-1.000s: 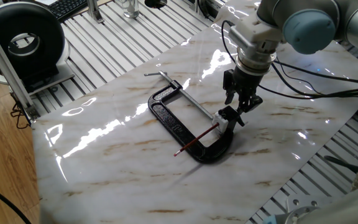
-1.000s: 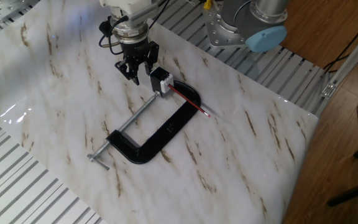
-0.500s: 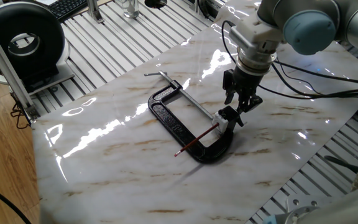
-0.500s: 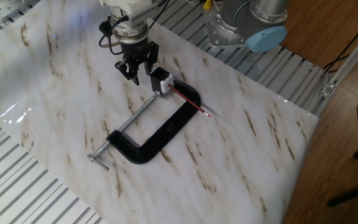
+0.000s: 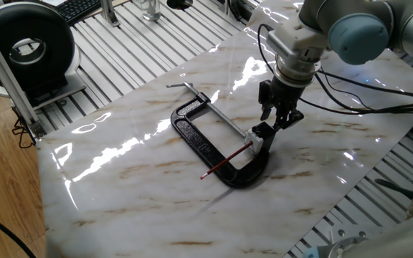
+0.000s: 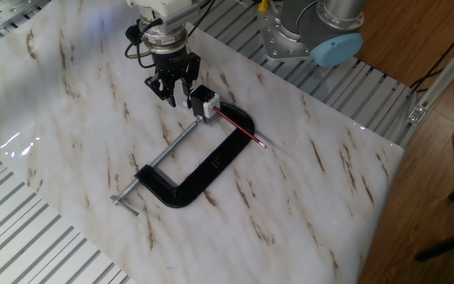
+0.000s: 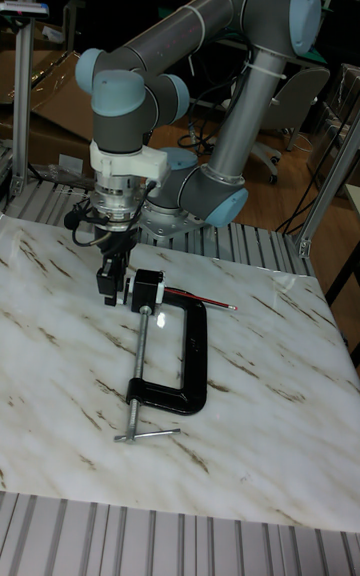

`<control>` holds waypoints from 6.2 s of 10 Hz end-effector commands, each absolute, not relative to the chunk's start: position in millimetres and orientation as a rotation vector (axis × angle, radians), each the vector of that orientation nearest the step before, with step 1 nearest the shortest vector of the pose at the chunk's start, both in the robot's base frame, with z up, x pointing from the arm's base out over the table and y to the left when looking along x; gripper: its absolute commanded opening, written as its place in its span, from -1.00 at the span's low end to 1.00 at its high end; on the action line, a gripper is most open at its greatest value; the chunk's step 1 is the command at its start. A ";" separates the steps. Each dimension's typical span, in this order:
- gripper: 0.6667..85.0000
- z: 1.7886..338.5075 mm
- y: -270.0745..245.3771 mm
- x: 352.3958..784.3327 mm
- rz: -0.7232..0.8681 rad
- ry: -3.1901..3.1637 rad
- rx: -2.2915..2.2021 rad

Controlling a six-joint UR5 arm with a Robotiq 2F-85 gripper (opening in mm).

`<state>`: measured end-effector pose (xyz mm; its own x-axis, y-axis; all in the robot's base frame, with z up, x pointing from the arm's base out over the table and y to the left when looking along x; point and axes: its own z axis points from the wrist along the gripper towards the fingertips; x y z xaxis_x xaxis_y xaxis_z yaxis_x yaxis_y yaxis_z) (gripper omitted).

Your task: Sharpen the pencil with a pencil sharpener

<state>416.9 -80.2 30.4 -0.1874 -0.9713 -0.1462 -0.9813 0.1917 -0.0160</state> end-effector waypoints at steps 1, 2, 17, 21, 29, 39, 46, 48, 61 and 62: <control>0.03 31.5 -85.0 419.3 0.099 2.348 -1.889; 0.04 31.7 -83.4 419.3 0.105 2.339 -1.893; 0.15 40.1 -72.8 408.0 0.127 2.324 -1.891; 0.15 29.7 -87.2 406.1 0.101 2.259 -1.951; 0.15 16.7 -78.5 395.6 0.101 2.256 -1.925; 0.15 6.7 -75.1 374.9 0.071 2.271 -1.880; -0.09 8.2 -71.5 379.7 0.073 2.281 -1.844; -0.20 8.8 -71.1 381.7 0.069 2.282 -1.832; -0.98 14.5 -71.3 376.9 0.077 2.341 -1.745; -0.99 14.4 -72.8 375.4 0.075 2.350 -1.745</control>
<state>377.7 -72.4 11.5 -0.2528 -0.9473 -0.1970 -0.9568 0.2749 -0.0944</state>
